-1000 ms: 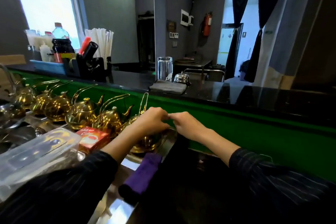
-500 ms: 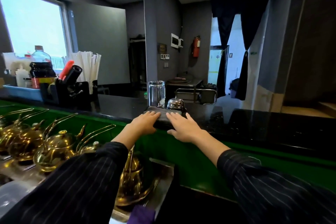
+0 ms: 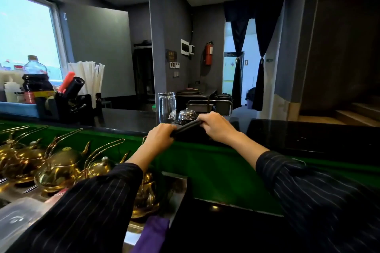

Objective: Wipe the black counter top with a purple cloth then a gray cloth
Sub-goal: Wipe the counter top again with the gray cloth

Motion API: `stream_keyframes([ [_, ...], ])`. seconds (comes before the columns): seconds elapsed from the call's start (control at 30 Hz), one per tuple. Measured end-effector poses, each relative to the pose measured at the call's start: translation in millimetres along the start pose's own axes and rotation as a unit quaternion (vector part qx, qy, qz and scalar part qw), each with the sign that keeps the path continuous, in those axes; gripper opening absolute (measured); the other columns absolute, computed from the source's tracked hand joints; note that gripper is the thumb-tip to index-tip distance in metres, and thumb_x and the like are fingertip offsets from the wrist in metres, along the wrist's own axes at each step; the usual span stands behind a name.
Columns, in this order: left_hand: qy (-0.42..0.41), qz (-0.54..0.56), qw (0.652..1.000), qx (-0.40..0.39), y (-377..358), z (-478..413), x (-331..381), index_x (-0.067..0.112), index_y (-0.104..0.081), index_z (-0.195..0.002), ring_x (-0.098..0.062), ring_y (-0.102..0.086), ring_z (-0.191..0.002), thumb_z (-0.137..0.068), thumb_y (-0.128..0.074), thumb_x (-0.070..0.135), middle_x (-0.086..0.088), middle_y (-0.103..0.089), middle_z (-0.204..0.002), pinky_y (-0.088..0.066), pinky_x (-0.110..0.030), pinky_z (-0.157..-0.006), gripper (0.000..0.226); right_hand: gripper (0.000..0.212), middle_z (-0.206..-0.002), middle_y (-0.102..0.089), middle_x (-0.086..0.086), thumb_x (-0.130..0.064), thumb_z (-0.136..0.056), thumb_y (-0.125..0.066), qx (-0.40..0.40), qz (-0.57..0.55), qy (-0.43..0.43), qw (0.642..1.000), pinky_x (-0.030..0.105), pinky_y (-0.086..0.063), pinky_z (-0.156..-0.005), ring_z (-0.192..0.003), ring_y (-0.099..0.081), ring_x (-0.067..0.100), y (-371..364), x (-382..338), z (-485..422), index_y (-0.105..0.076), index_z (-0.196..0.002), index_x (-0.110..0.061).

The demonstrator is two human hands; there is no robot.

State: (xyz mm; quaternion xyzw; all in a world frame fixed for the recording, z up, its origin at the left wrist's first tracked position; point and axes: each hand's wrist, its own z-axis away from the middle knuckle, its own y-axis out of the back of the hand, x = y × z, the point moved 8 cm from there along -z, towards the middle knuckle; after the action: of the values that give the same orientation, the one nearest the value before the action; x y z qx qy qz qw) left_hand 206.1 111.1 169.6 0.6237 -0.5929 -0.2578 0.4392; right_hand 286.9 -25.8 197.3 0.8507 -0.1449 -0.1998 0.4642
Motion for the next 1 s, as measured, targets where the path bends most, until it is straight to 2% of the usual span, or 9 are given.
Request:
stream_keyframes([
  [0.13,0.015,0.165,0.985,0.041,21.3,2.4,37.6,0.012,-0.066,-0.077,-0.026,-0.060,-0.068,-0.078,-0.066,0.004,-0.006,-0.058,-0.065,-0.046,-0.028,-0.057,0.008,0.014,-0.074,-0.057,0.004,-0.013,-0.096,-0.051,0.030,-0.036,-0.044,0.998,0.047,-0.048,-0.068,-0.071,-0.056,0.029,54.5,19.9,23.4,-0.056,-0.085,-0.019],
  [0.27,0.044,0.314,0.948,0.031,25.3,-5.0,83.2,0.005,-0.067,-0.080,-0.019,-0.060,-0.064,-0.073,-0.077,0.010,-0.008,-0.062,-0.069,-0.052,-0.033,-0.062,0.013,0.009,-0.068,-0.052,0.004,-0.010,-0.096,-0.056,0.084,-0.064,-0.100,0.989,0.035,-0.038,-0.063,-0.062,-0.050,0.022,112.4,51.8,59.4,-0.055,-0.090,-0.004],
  [0.37,0.062,0.388,0.919,0.043,17.4,-10.5,123.5,0.009,-0.066,-0.086,-0.026,-0.063,-0.079,-0.068,-0.081,0.013,-0.008,-0.064,-0.079,-0.054,-0.042,-0.074,0.024,0.009,-0.073,-0.053,0.009,-0.008,-0.096,-0.056,0.129,-0.037,-0.123,0.983,0.041,-0.041,-0.062,-0.065,-0.052,0.026,148.4,73.4,98.6,-0.048,-0.100,-0.005],
  [0.47,0.039,0.368,0.924,0.101,14.6,-8.1,180.5,0.009,-0.066,-0.094,-0.023,-0.062,-0.086,-0.070,-0.080,0.015,-0.007,-0.065,-0.088,-0.052,-0.037,-0.081,0.029,0.013,-0.077,-0.055,0.015,-0.002,-0.095,-0.052,0.138,0.040,-0.118,0.983,0.050,-0.045,-0.063,-0.067,-0.056,0.034,170.0,92.4,143.0,-0.042,-0.092,-0.010],
  [0.6,-0.033,0.351,0.927,0.128,9.0,3.8,275.8,0.010,-0.062,-0.095,-0.018,-0.059,-0.086,-0.079,-0.071,0.009,-0.003,-0.064,-0.089,-0.043,-0.026,-0.075,0.018,0.016,-0.096,-0.058,0.014,-0.006,-0.097,-0.045,0.169,0.120,-0.153,0.966,0.039,-0.042,-0.058,-0.076,-0.061,0.035,196.2,133.0,214.6,-0.047,-0.113,-0.004],
  [0.73,-0.057,0.339,0.931,0.121,-12.0,6.9,362.2,0.010,-0.060,-0.096,-0.018,-0.058,-0.086,-0.080,-0.069,0.007,-0.002,-0.064,-0.089,-0.041,-0.024,-0.075,0.018,0.018,-0.098,-0.053,0.010,-0.013,-0.095,-0.048,0.198,0.116,-0.228,0.946,0.034,-0.037,-0.058,-0.078,-0.059,0.032,226.2,190.5,281.4,-0.048,-0.111,-0.005],
  [0.87,-0.059,0.357,0.927,0.098,-39.7,-1.4,451.8,0.008,-0.060,-0.095,-0.014,-0.053,-0.082,-0.080,-0.069,0.007,-0.003,-0.062,-0.087,-0.036,-0.017,-0.070,0.017,0.006,-0.084,-0.061,0.008,-0.015,-0.095,-0.045,0.299,-0.028,-0.362,0.882,0.042,-0.053,-0.055,-0.065,-0.064,0.029,265.5,268.1,340.3,-0.039,-0.096,-0.015],
  [0.93,-0.060,0.370,0.923,0.086,-55.1,-6.9,495.6,0.006,-0.060,-0.097,-0.013,-0.052,-0.081,-0.081,-0.068,0.006,0.000,-0.059,-0.086,-0.034,-0.014,-0.067,0.018,0.011,-0.093,-0.065,0.012,-0.015,-0.097,-0.041,0.353,-0.110,-0.420,0.829,0.043,-0.059,-0.055,-0.062,-0.069,0.029,277.8,305.1,363.6,-0.039,-0.107,-0.013],
  [1.0,-0.053,0.372,0.924,0.068,-76.7,-10.6,535.4,0.006,-0.059,-0.095,-0.012,-0.051,-0.083,-0.081,-0.068,0.006,0.000,-0.057,-0.087,-0.034,-0.012,-0.067,0.017,0.029,-0.108,-0.066,0.017,-0.016,-0.098,-0.037,0.390,-0.121,-0.447,0.796,0.047,-0.059,-0.072,-0.084,-0.070,0.034,292.3,331.7,382.2,-0.039,-0.126,-0.011],
])
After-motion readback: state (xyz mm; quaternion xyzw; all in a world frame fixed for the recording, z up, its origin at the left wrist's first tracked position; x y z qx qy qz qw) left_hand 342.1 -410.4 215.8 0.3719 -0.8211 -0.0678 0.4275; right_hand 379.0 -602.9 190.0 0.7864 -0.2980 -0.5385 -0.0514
